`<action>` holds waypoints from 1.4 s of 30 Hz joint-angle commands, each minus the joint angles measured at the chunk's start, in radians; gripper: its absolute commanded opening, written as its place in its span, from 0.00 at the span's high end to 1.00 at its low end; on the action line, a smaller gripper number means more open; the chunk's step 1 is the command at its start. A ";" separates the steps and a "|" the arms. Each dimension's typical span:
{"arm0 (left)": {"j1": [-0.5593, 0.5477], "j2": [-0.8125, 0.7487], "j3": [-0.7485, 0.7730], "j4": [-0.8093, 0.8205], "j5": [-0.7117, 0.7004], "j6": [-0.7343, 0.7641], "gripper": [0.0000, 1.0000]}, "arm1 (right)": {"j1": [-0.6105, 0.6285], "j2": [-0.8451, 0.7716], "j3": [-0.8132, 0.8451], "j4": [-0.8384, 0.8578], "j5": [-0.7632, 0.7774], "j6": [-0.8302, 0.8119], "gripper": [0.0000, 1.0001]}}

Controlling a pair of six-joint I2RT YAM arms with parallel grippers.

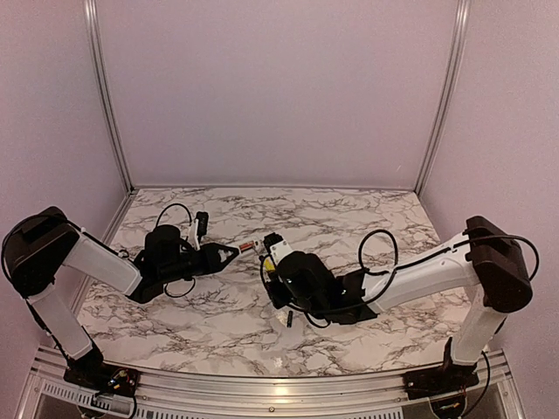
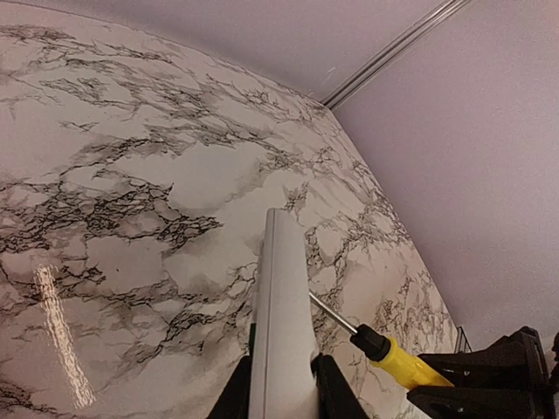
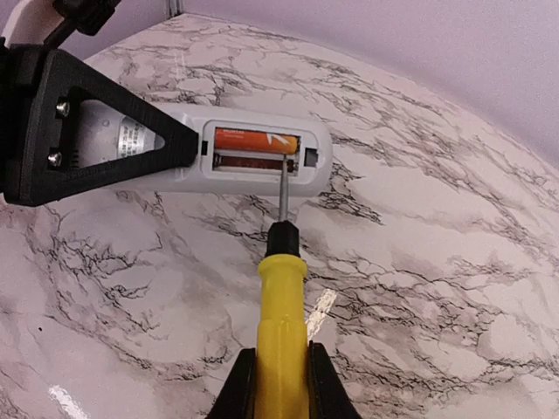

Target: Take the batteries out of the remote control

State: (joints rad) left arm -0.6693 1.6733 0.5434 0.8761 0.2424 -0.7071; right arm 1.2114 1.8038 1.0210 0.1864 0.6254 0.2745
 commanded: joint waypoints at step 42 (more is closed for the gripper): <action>-0.038 0.032 0.038 0.162 0.310 -0.065 1.00 | -0.341 0.075 -0.368 1.079 -0.957 0.546 1.00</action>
State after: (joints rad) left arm -0.6540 1.6966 0.5438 0.9974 0.3317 -0.7586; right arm 0.8322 1.9266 0.5728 1.3029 -0.3164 0.9424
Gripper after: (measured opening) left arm 0.198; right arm 0.133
